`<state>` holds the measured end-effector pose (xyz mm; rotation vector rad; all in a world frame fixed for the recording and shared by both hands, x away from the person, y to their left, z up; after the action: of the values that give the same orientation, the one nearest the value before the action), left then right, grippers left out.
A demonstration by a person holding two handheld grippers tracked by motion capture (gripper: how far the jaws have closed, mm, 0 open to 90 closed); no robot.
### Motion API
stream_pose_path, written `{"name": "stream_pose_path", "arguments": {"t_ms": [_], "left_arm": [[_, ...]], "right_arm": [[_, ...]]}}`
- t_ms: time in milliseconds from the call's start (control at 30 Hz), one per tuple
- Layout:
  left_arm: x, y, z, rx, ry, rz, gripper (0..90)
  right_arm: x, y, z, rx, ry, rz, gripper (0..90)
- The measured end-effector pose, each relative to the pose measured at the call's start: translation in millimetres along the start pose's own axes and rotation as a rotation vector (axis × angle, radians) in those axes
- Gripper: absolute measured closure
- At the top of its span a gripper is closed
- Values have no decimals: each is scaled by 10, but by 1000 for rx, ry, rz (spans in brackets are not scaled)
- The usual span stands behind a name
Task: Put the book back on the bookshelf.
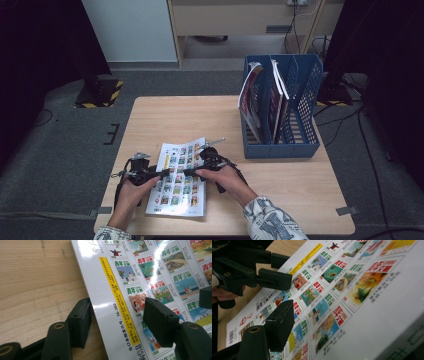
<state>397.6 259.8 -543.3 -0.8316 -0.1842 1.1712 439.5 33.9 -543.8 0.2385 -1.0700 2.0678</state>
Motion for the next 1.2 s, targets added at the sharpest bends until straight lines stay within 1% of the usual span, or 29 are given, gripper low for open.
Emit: {"name": "stream_pose_path", "arguments": {"t_ms": [67,133,167,233,267,300,333,400,433,467,567,667,733,833,867,967,1000,1033,1067,1167,1200], "left_arm": [[0,-1,1,1,0,-2,392],[1,-2,1,1,1,-7,392],[0,-3,2,1,1,-7,392],[-1,-4,3,2,-1,-10,391],[-1,-5,5,2,-3,-11,391],[-2,-5,5,1,-2,-13,392],[-6,-6,3,1,-3,-15,391],[-13,-8,3,4,-4,-14,391],[-18,-14,2,5,-10,-25,391],[-19,-15,3,6,-11,-27,391],[-17,-18,3,8,-9,-26,391],[-19,-19,8,7,-12,-34,391],[-20,-21,7,4,-12,-34,391],[-33,-26,11,0,-14,-44,391],[-36,-28,11,-1,-14,-47,392],[-39,-36,8,-6,-8,-49,391],[-39,-36,8,-6,-8,-49,391],[-46,-44,10,-15,-1,-52,390],[-42,-48,14,-15,1,-66,390],[-49,-56,15,-30,15,-71,384],[-51,-58,14,-37,22,-73,381]], "right_arm": [[-5,-3,7,2,-3,-6,337],[-3,-14,27,0,-13,-12,400],[-2,-22,42,-1,-21,-23,439],[1,-34,59,2,-25,-19,471],[6,-36,68,6,-19,-24,505],[2,-40,82,6,-6,-13,574],[-5,-44,93,0,-4,7,576],[-2,-43,96,1,-4,8,577],[15,-43,106,-2,2,14,582],[15,-42,108,-3,3,20,583],[24,-46,112,-4,4,20,587],[43,-51,119,-12,5,26,593],[56,-58,130,-19,6,41,600],[77,-77,151,-30,7,47,610],[81,-84,161,-34,9,56,615],[97,-114,198,-46,12,84,627],[107,-123,210,-49,12,83,631],[117,-140,235,-57,12,94,637],[126,-149,249,-59,13,96,640],[148,-183,306,-72,18,123,653],[150,-188,314,-75,16,125,656]]}}
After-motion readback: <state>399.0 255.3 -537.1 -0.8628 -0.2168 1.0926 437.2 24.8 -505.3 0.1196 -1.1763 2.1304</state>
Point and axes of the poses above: each handheld gripper's, and its own axes: z roughly backward along the jaws, y roughly out of its underside, x roughly to its left, the point moved 3 cm from there along -z, roughly forward along the jaws, and after that the axes turned 1 degree about -z, right-handed, at the moved point
